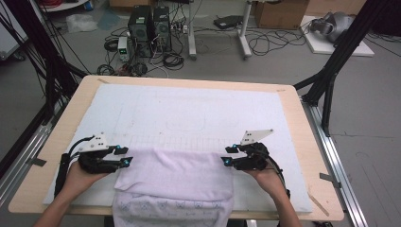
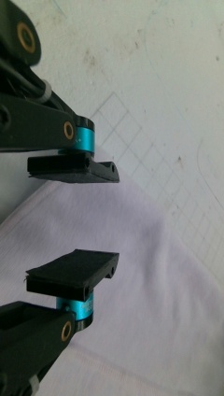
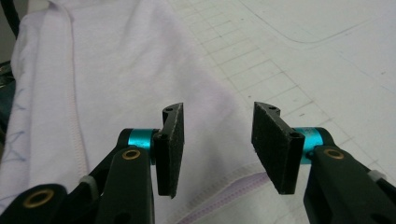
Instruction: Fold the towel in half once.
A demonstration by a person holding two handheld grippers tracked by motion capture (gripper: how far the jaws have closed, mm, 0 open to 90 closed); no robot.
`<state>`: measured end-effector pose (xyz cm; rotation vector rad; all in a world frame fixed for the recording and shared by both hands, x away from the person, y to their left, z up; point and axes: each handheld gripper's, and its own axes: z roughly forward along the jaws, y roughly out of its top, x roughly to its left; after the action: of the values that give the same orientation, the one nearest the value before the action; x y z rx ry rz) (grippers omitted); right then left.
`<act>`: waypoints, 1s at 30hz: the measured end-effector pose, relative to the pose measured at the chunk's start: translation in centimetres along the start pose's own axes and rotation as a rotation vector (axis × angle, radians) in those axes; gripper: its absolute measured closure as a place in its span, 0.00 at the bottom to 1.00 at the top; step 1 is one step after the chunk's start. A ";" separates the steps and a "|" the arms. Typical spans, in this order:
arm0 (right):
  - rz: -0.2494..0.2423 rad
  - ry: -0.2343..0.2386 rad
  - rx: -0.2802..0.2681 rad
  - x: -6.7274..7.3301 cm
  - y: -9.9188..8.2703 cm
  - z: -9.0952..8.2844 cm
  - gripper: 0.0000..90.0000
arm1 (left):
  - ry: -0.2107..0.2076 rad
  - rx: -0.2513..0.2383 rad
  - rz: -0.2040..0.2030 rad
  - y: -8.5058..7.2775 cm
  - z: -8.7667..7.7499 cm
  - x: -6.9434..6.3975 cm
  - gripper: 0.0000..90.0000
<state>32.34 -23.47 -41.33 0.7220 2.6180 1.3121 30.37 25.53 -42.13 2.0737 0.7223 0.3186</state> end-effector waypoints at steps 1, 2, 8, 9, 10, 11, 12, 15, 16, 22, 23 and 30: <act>0.004 -0.007 0.010 -0.2 -0.1 0.1 0.57 | -0.004 0.010 -0.014 0.1 0.4 0.4 0.58; 0.021 -0.009 0.021 -0.4 -0.2 0.3 0.56 | -0.025 0.015 -0.043 0.1 0.8 0.8 0.57; 0.050 -0.005 0.050 -1.0 -0.6 0.7 0.55 | 0.000 0.045 -0.032 -0.1 2.1 1.4 0.49; 0.047 -0.005 0.055 -1.1 -0.7 0.9 0.54 | 0.008 0.047 -0.034 -0.1 2.1 1.4 0.47; 0.050 -0.005 0.059 -1.1 -0.7 0.9 0.54 | 0.015 0.047 -0.044 -0.2 2.1 1.7 0.46; 0.052 -0.008 0.062 -1.2 -0.8 1.0 0.54 | 0.017 0.045 -0.047 -0.2 2.1 1.8 0.46; 0.058 -0.008 0.064 -1.2 -0.8 1.0 0.54 | 0.023 0.042 -0.056 -0.3 2.0 2.0 0.46; 0.053 -0.022 0.069 -1.4 -1.1 1.1 0.54 | 0.017 0.032 -0.077 -0.3 1.9 2.4 0.47; 0.054 -0.024 0.067 -1.4 -1.2 1.1 0.54 | 0.016 0.038 -0.070 -0.3 1.9 2.5 0.47; 0.070 -0.016 0.075 -1.7 -1.9 1.6 0.53 | -0.005 0.100 -0.072 -0.5 3.2 2.8 0.55; 0.068 -0.014 0.085 -1.7 -2.0 1.8 0.54 | 0.002 0.098 -0.058 -0.5 3.2 2.7 0.58; 0.009 0.023 0.107 -1.0 -1.8 2.3 0.91 | -0.013 0.099 -0.026 -0.3 3.1 2.4 0.86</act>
<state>33.30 -23.21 -44.21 0.7392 2.7243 1.1970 33.65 25.01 -44.23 2.1557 0.7701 0.2594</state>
